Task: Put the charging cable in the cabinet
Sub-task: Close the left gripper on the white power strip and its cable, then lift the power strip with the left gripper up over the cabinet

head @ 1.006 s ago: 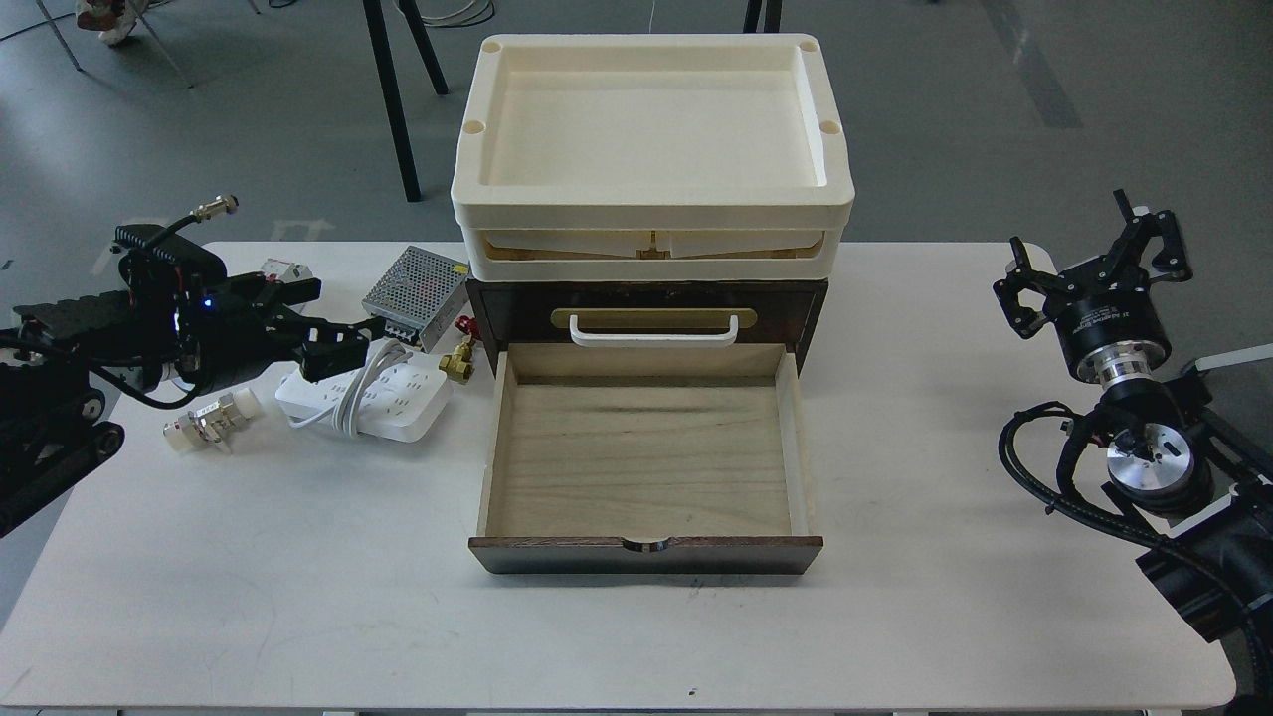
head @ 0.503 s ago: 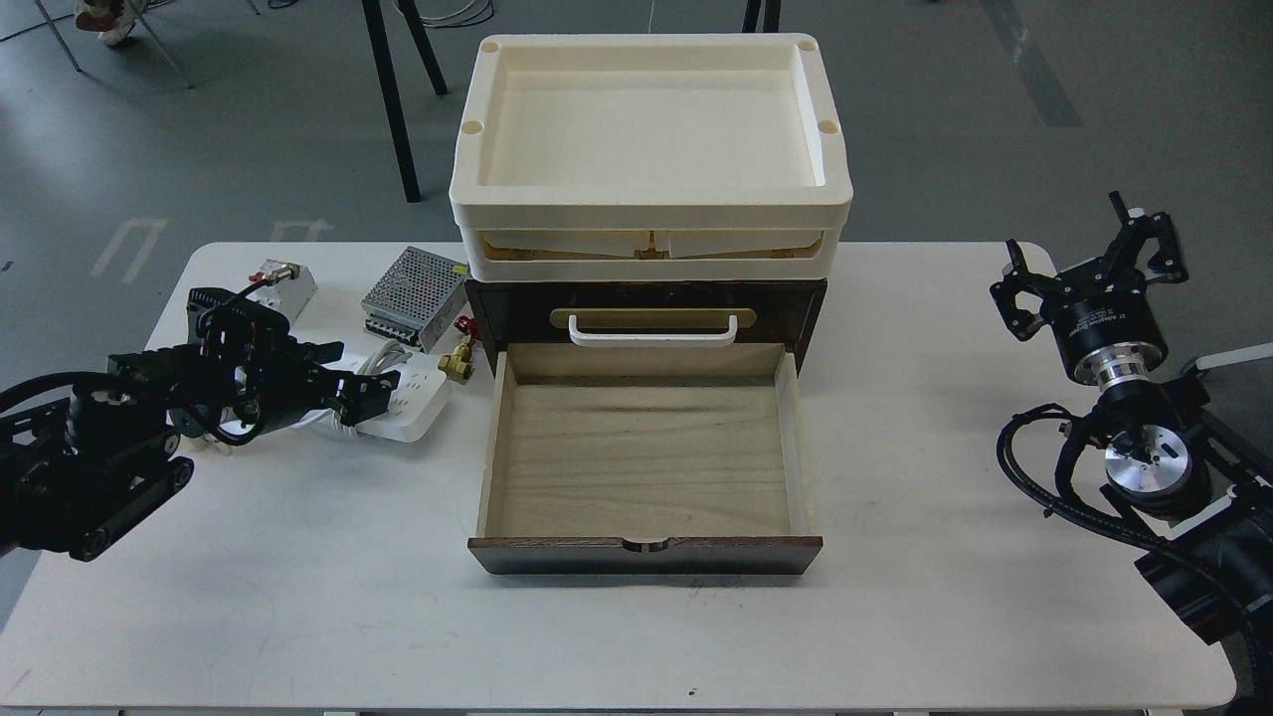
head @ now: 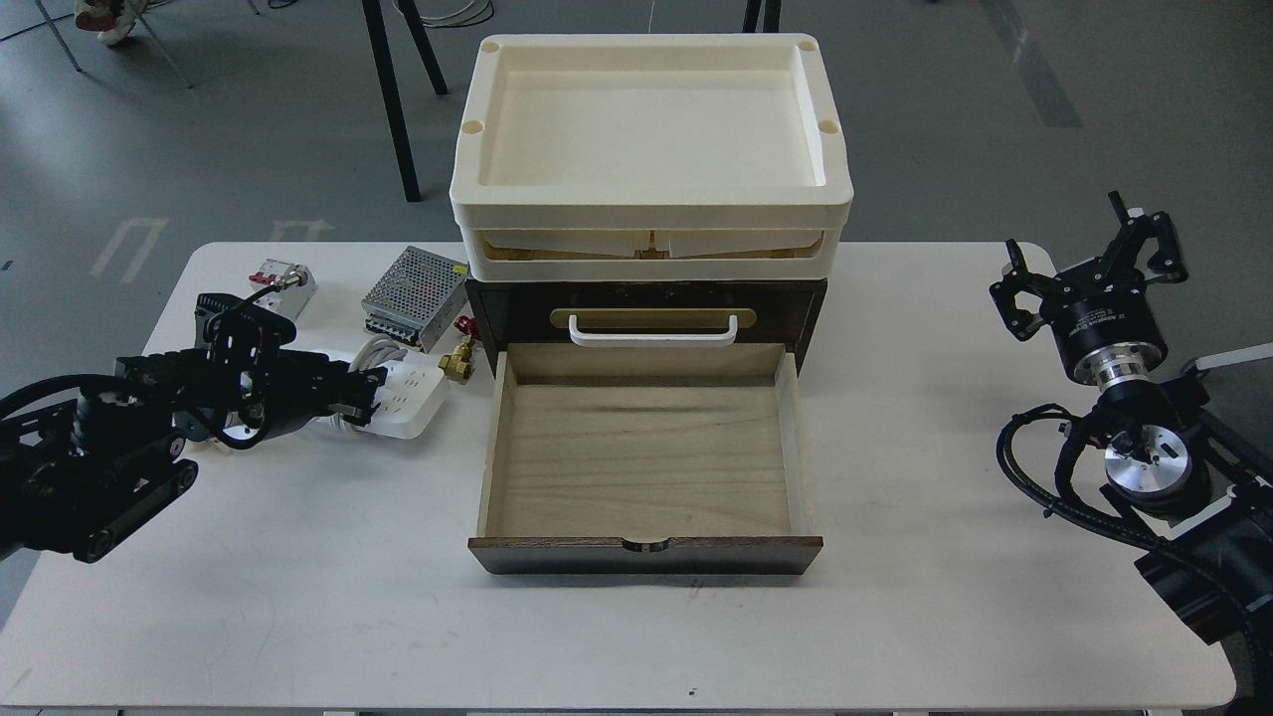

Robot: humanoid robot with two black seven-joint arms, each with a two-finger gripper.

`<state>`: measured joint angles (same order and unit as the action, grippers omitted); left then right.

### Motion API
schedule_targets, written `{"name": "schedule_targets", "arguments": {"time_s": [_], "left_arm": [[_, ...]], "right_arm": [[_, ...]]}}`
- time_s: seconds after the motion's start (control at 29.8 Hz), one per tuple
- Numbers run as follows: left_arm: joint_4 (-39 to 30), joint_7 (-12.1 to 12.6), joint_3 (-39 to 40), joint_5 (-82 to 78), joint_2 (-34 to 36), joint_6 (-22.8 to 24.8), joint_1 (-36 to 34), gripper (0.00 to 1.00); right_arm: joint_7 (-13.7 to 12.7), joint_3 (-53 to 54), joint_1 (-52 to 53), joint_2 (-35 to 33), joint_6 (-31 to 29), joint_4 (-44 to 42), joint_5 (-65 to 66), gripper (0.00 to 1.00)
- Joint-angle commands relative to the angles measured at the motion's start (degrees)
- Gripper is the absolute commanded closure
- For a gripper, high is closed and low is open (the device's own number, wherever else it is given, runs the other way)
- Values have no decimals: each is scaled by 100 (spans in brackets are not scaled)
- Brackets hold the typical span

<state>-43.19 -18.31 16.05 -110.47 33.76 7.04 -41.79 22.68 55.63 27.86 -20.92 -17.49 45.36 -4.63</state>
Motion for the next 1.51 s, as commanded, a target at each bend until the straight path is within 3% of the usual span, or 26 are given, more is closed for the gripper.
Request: {"name": "schedule_targets", "arguments": {"time_s": [0.0,0.3,0.47,0.64,0.8,1.01,1.31,1.47], "left_arm": [[-66,-6,48,139,77,34,-39,100],[-427,-15,109,912,1175,25,-636,100],[-689,-59,109,1343,1799,52,-1347,100],[-1567,-41,109,1344,2292,174,-2305,100],[-3078,20,109,1335,2574,657,-3027,100],[-4082,20,101,1326,2285,1044,-3686,100],[-4600,11,39,1291,932,2081,-3801,100],[-5180,73,39,1212,167,2096,-3792,100]], "right_arm": [[0,0,0,0,0,0,-12,0],[0,0,0,0,0,-9,6,0],[0,0,0,0,0,-9,6,0],[0,0,0,0,9,-9,15,0],[0,0,9,0,9,-9,15,0],[0,-8,0,0,9,-9,15,0],[0,-8,0,0,9,0,15,0],[0,-8,0,0,9,0,15,0]]}}
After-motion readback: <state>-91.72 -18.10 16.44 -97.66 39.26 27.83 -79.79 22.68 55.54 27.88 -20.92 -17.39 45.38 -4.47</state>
